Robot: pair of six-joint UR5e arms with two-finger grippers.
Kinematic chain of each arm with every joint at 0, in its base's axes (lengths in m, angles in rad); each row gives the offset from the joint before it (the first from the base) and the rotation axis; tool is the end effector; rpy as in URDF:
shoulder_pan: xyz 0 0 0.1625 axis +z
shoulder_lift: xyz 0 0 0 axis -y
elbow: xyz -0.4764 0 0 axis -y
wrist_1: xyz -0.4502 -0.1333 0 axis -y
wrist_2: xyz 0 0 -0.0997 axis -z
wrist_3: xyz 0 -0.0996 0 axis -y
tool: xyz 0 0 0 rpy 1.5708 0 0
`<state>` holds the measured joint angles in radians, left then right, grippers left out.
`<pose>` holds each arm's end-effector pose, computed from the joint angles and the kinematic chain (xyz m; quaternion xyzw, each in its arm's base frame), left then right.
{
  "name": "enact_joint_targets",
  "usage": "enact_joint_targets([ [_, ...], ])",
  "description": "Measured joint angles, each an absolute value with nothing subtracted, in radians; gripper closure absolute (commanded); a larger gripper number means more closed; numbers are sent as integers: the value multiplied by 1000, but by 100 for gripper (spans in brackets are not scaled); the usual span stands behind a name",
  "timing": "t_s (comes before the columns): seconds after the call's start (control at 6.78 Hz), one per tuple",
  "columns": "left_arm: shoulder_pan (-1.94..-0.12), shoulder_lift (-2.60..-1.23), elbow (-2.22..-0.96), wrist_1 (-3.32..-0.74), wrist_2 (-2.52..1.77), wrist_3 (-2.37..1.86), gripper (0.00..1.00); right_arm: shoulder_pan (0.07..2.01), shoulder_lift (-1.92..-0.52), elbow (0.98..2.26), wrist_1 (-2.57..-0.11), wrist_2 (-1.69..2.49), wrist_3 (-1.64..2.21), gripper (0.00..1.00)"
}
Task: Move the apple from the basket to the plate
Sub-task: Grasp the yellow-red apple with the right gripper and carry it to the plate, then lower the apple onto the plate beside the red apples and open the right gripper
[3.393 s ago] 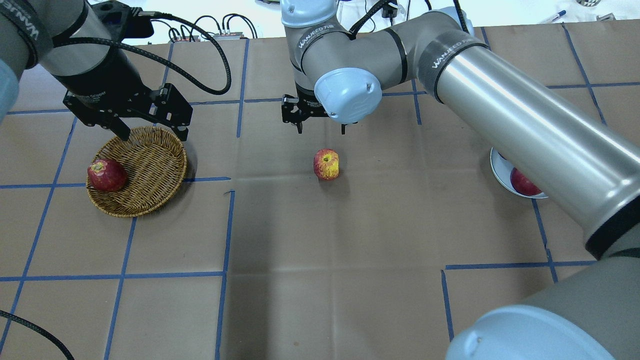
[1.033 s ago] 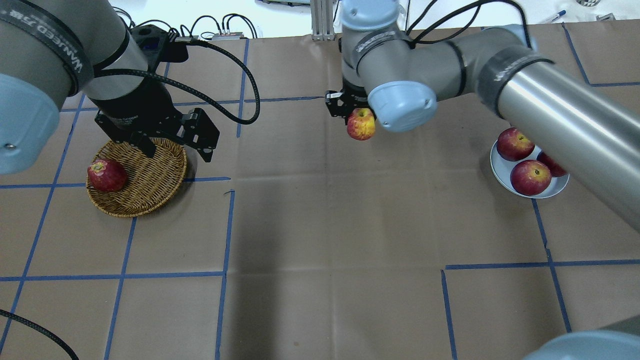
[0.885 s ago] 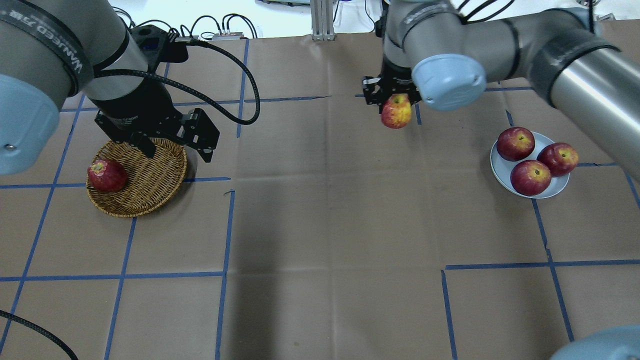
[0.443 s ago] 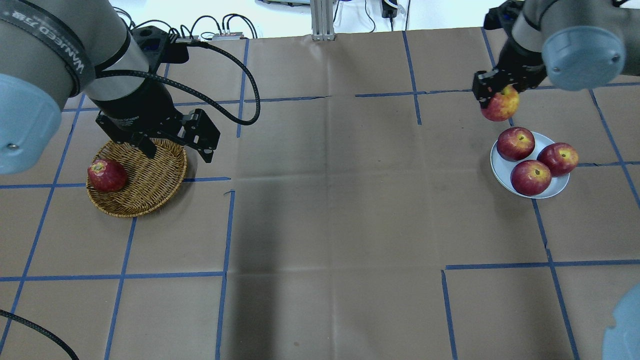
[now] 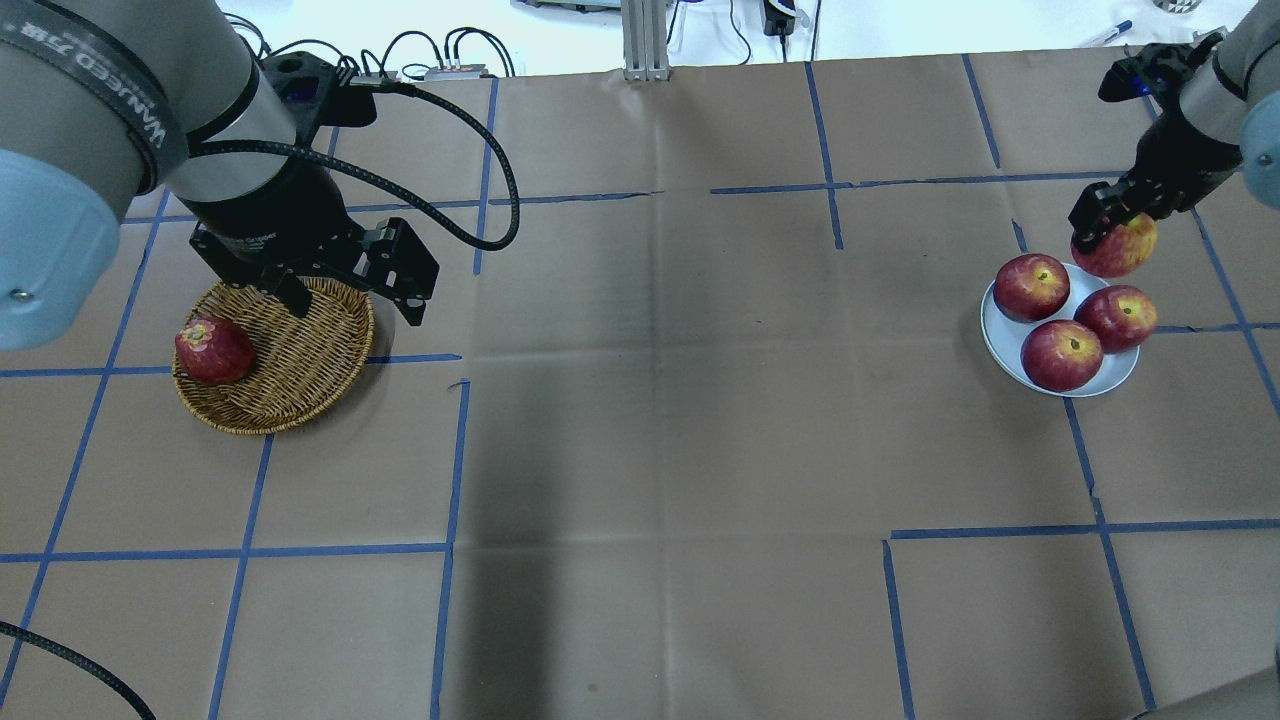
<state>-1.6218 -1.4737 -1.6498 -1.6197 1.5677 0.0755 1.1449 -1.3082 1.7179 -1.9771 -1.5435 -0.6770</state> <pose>-0.1590 -0.4931 0.5422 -0.0632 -0.9979 -0.0154 0.0017 -0.1389 -0.6354 0.3433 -0.1252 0.9920 -0.0057 0.0125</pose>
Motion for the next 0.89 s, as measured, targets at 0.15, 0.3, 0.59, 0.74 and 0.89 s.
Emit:
enact_joint_targets([
  [0.15,-1622,-1473,-1650,-1620,1568,76,1,1134,-1315,1777,-2036,-1542,-690,60],
  [0.3,-1622,-1472,-1650,-1620,1568,76,1,1130,-1321,1817,-2080,-1541,-695,60],
  [0.59,-1621,-1471,-1649,-1620,1567,75,1,1113,-1319,1840,-2105,-1541,-698,59],
  [0.74,-1621,-1471,-1649,-1620,1567,75,1,1103,-1315,1842,-2107,-1541,-698,59],
  [0.89,-1621,-1472,-1650,-1620,1567,76,1,1099,-1314,1844,-2107,-1541,-696,59],
])
